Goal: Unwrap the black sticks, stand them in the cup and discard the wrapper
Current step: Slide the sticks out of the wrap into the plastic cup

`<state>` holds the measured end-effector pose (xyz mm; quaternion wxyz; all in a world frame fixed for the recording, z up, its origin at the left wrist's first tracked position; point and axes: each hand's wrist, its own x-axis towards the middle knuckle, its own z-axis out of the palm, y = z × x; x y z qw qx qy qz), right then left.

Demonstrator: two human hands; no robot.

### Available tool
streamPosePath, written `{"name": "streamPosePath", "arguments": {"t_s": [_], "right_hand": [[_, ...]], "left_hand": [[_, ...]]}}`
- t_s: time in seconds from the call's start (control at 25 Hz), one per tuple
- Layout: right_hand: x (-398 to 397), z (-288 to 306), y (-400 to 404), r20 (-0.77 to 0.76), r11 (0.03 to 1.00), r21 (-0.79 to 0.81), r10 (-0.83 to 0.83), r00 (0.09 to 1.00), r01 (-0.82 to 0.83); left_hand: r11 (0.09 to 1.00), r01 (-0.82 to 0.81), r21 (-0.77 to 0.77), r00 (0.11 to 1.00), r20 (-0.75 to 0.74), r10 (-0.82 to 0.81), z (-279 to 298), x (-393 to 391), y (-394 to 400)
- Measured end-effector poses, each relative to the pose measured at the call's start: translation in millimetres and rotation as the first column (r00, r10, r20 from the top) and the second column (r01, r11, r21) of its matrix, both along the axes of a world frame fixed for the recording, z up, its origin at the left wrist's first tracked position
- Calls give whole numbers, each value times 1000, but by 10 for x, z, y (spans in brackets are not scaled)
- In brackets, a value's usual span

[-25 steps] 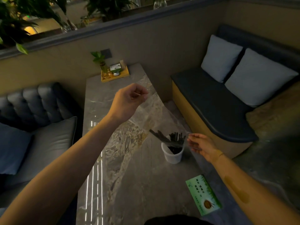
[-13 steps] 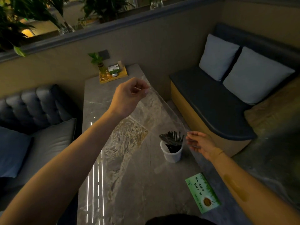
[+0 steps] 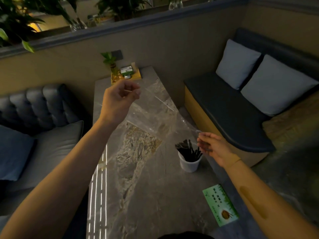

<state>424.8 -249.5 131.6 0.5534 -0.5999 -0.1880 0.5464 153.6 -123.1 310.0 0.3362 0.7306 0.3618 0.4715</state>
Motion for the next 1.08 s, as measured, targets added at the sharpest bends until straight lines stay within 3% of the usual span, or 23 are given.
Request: {"name": "streamPosePath", "arguments": {"t_s": [0.36, 0.52, 0.76, 0.92, 1.08], "right_hand": [[-693, 315, 184, 57, 996, 43, 78, 995, -81], [-1105, 278, 239, 146, 988, 49, 137, 980, -145], [-1727, 78, 166, 120, 963, 17, 265, 957, -269], [-1949, -327, -36, 35, 943, -51, 331, 943, -329], [-2057, -834, -286, 142, 888, -223, 437, 888, -401]], "left_hand": [[964, -207, -166, 946, 217, 241, -317, -1139, -79], [867, -331, -372, 848, 286, 446, -786, -1689, -284], [670, -462, -581, 724, 188, 663, -1658, -2332, -880], [489, -515, -704, 635, 69, 770, -2231, -2552, -1353], [355, -534, -767, 611, -60, 789, -2686, -2752, -1742]]}}
